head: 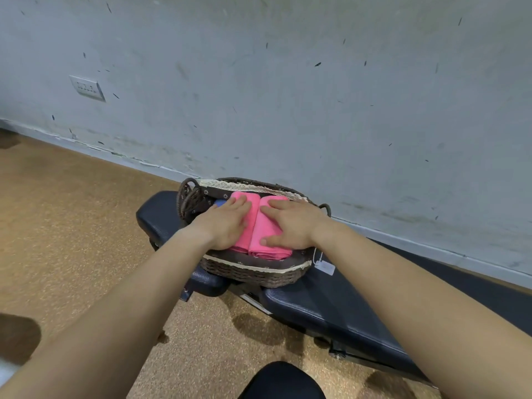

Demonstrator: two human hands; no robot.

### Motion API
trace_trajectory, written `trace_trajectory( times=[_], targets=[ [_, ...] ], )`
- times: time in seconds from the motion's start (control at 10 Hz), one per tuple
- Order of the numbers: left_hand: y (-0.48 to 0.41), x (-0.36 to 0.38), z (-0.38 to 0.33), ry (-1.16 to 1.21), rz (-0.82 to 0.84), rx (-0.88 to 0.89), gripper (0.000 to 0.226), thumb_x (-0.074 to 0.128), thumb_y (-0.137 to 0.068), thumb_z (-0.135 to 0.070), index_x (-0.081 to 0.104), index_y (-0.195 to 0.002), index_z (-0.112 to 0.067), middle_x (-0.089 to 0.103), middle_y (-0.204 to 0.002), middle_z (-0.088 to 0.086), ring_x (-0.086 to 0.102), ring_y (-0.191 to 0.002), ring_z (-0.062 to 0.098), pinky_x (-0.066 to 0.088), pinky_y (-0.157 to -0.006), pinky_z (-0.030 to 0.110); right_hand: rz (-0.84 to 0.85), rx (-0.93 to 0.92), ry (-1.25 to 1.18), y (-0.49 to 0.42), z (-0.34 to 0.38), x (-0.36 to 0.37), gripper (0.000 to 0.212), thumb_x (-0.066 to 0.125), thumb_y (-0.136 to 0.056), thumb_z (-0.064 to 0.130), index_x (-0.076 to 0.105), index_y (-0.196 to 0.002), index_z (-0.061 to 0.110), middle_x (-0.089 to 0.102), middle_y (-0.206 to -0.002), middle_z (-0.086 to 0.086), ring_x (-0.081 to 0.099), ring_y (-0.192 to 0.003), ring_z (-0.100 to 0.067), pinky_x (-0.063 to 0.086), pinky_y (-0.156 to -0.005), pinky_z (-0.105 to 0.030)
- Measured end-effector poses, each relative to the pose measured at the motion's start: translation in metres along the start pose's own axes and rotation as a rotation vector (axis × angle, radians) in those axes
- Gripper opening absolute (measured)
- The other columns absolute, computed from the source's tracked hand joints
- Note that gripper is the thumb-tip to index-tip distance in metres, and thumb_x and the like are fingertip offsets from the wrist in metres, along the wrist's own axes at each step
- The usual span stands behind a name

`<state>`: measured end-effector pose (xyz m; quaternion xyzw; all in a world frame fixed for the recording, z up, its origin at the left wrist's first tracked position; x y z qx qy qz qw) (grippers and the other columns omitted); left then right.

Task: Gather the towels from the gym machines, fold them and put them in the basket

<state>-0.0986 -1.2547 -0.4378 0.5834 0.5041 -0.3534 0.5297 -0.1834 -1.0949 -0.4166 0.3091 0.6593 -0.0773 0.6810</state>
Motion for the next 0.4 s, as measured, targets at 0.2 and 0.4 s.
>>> trace_trajectory(
  times=[0.2,0.4],
  targets=[
    [-0.002,0.001,-0.002,-0.041,0.044,-0.032,0.058,0.027,-0.107,-0.033,0.004,-0.159,-0.017,-0.005,-0.167,0.002,-0.003,-0.153,0.019,0.008,-0.123,0.049,0.092,0.063,-0.025,-0.001,0.014,0.01,0.09,0.041,-0.095,0.067,0.0,-0.161,0.021,-0.003,-0.168,-0.003,0.0,-0.155,-0.02,0.003,-0.124,-0.048],
    [0.028,-0.028,-0.028,0.037,-0.051,-0.069,0.056,0.041,-0.102,-0.04,0.03,-0.152,-0.016,0.028,-0.161,0.006,0.033,-0.145,0.025,0.032,-0.114,0.04,-0.134,0.101,-0.064,0.029,0.017,-0.02,0.078,0.039,-0.096,0.065,0.026,-0.156,0.017,0.027,-0.163,-0.004,0.026,-0.149,-0.024,0.023,-0.121,-0.044]
  ],
)
Point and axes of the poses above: each hand's wrist, its own y-axis away from the middle knuckle, its own x-axis out of the palm, z = x × y, the point moved 2 cm from there along -y, towards the middle knuckle
